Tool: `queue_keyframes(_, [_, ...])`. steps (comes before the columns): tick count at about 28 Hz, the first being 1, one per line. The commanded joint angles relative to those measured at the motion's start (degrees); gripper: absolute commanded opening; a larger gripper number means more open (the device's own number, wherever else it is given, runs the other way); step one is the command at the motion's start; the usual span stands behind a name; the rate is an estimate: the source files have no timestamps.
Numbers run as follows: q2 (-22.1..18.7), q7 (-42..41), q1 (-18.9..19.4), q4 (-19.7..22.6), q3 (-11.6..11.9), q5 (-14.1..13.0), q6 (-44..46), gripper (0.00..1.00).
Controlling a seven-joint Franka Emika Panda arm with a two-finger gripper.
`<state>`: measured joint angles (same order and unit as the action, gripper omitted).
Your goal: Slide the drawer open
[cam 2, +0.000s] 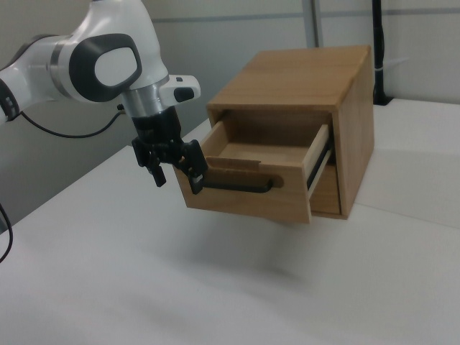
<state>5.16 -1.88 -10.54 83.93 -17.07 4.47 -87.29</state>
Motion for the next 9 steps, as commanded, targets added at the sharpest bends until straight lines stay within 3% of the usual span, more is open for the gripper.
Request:
queue_keyframes(1, [-0.06,-0.93,-0.01,-0.97,0.29,-0.86,-0.08,1.00])
queue_keyframes(9, [0.02,-1.02,-0.09,-0.97,0.55,-0.86,-0.25,1.00])
